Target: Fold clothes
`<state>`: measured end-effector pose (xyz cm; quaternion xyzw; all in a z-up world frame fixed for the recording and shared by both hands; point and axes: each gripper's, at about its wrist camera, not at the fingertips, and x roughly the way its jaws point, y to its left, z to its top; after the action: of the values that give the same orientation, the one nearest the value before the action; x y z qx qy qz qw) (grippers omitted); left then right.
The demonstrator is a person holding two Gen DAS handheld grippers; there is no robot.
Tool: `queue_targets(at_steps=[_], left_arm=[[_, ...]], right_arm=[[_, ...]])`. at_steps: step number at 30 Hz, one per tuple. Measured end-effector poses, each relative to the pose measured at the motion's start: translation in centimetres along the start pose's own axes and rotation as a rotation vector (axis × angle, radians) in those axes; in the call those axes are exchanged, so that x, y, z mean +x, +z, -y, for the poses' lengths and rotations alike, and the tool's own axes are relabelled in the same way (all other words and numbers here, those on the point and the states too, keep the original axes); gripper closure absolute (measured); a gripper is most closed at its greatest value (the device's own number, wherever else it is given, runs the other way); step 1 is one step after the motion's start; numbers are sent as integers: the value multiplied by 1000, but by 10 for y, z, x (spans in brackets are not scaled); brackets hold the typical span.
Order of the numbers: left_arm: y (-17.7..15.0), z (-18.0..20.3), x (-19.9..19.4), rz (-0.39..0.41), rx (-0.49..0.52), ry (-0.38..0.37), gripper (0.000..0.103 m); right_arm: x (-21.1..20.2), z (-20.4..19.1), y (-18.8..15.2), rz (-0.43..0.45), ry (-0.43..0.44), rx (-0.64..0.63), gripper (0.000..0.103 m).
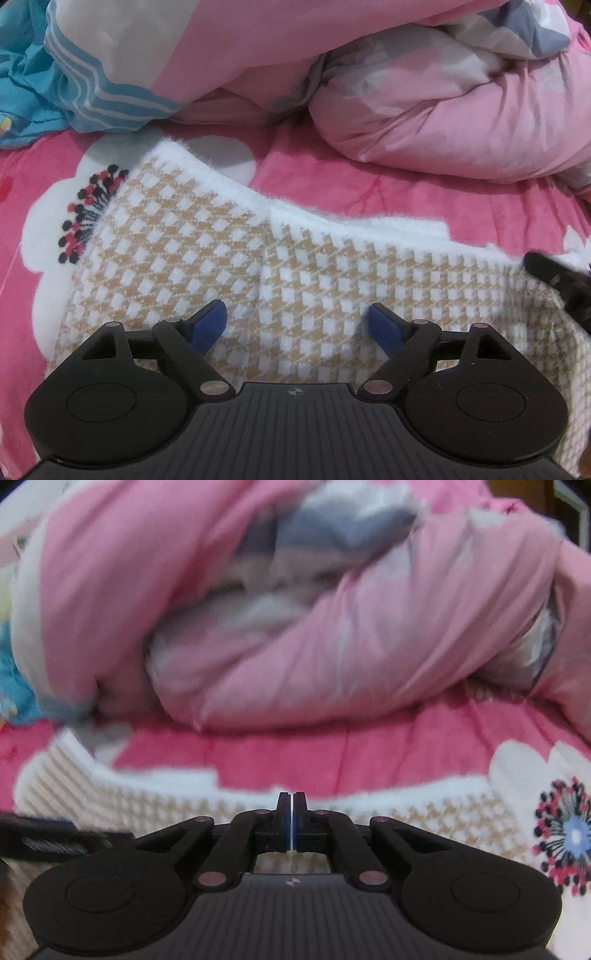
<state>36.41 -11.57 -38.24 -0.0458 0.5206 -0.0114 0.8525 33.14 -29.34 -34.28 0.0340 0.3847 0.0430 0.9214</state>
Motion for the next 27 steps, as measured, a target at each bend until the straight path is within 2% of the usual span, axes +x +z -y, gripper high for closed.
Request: queue_targets(at_steps=[4, 7, 12, 16, 18, 20, 23, 25, 27], left_arm=[[0, 4, 0, 0, 20, 19, 18], [0, 5, 1, -4, 25, 29, 18], [0, 5, 0, -6, 27, 31, 17], [-1, 8, 1, -5, 39, 42, 17], [-1, 9, 0, -4, 42, 47, 16], [-1, 8, -1, -5, 44, 48, 16], [-1, 7, -1, -2, 44, 44, 16], [-3, 7, -1, 6, 49, 42, 15], [-5, 7, -3, 17, 56, 39, 18]], right_arm=[[37, 10, -12, -65, -45, -11, 103], [32, -1, -4, -53, -75, -51, 103], [-4, -7, 1, -26, 17, 9, 103], [28, -3, -17, -132, 18, 51, 103], [33, 1, -15, -134, 20, 90, 103], [20, -5, -4, -141, 16, 93, 103], [-6, -13, 0, -117, 72, 92, 103], [-3, -17, -9, -154, 90, 86, 103], [18, -19, -28, -201, 78, 66, 103]])
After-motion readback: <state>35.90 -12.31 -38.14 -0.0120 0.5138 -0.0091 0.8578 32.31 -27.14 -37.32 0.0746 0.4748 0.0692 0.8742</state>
